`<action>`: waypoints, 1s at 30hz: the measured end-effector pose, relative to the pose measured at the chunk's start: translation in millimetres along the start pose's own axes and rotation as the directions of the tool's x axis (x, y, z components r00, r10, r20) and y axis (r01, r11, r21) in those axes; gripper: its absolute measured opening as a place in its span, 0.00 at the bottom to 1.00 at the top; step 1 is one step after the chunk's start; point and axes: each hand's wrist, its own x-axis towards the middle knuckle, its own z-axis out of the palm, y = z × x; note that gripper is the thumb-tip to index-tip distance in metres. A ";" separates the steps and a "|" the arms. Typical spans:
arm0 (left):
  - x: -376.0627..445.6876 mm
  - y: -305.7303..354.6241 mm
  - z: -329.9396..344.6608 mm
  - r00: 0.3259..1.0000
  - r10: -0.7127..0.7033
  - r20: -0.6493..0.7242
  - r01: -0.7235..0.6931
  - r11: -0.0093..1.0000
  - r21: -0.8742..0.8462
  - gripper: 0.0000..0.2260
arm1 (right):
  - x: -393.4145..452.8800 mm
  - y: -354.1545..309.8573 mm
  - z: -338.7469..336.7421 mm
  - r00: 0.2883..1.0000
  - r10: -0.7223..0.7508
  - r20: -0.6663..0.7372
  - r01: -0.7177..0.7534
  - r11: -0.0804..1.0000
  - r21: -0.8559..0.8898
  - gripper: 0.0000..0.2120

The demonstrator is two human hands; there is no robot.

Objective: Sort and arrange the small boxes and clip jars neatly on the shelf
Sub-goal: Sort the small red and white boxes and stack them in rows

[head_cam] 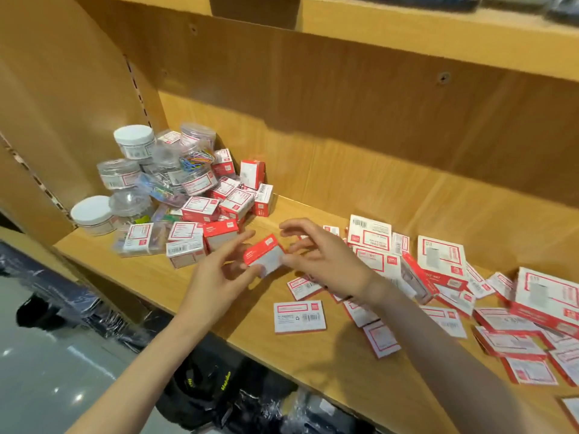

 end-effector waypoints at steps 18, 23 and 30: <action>43.3 -45.5 -80.4 0.958 0.285 -0.002 -0.251 0.846 0.471 0.17 | 125.8 -27.2 34.5 0.842 0.409 -0.352 -0.165 0.816 0.554 0.05; 45.2 -29.0 -57.0 0.919 0.394 0.026 -0.370 0.835 0.407 0.16 | 76.2 -15.9 -2.8 0.837 0.392 -0.380 -0.142 0.828 0.542 0.07; 26.4 -18.1 1.2 0.769 0.486 0.416 -0.612 0.748 0.258 0.17 | -42.9 8.3 -51.9 0.854 0.250 -0.456 -0.279 0.960 0.005 0.05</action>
